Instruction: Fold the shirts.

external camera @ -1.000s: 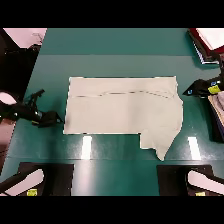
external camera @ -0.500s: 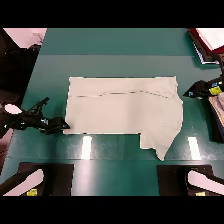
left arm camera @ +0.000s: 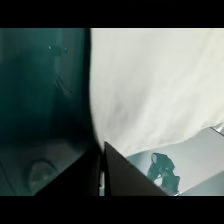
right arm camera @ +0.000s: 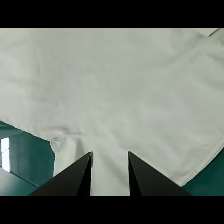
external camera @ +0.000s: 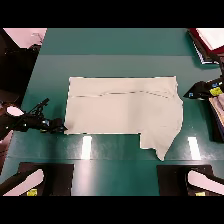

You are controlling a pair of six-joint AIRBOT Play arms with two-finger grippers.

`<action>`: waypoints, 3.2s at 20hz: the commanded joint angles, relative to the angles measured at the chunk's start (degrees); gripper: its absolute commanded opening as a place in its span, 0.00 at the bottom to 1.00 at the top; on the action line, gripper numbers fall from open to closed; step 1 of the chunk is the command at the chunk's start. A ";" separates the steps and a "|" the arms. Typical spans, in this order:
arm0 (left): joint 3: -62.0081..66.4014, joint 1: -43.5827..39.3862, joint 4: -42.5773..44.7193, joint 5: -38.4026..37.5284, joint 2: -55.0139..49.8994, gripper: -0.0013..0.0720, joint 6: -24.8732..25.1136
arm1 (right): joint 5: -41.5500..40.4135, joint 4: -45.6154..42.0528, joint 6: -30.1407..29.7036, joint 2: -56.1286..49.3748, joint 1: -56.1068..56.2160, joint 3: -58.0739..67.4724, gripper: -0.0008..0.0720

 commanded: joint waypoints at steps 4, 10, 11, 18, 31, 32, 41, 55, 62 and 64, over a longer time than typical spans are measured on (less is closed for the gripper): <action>6.03 0.04 -0.90 -4.33 0.17 0.05 0.07 | -1.64 -0.59 0.07 6.16 -6.47 -15.13 0.37; 8.98 0.04 -3.67 -3.87 0.17 0.05 0.09 | -3.67 -0.35 2.78 13.64 -15.32 -42.64 0.79; 8.98 0.04 -3.67 -3.89 0.17 0.05 0.09 | -4.76 -0.24 3.50 13.73 -15.32 -45.05 0.79; 8.98 0.04 -3.93 -4.39 0.17 0.05 0.15 | -16.26 0.04 4.13 13.70 -4.98 -47.95 0.38; 1.03 0.04 8.13 -19.10 22.45 0.05 -7.08 | -0.81 -15.96 9.09 37.42 -2.49 -37.55 0.03; 2.32 0.04 6.86 -19.06 22.34 0.05 -7.32 | -1.40 -14.93 9.07 37.57 -2.49 -36.33 0.03; 17.64 0.04 -0.92 -5.70 1.68 0.05 -3.74 | -15.91 -8.96 6.47 9.84 3.98 -15.96 0.03; 34.71 0.07 -12.68 4.07 -21.94 0.93 -3.41 | -22.01 5.35 7.39 -21.73 5.07 15.39 0.83; 34.67 0.02 -13.51 -7.89 -20.50 0.05 0.96 | -9.01 6.99 0.94 -17.11 -4.92 7.34 0.82; 34.67 0.02 -13.51 -9.16 -20.48 0.05 0.92 | -8.72 7.04 -0.24 -16.13 -8.37 2.29 0.83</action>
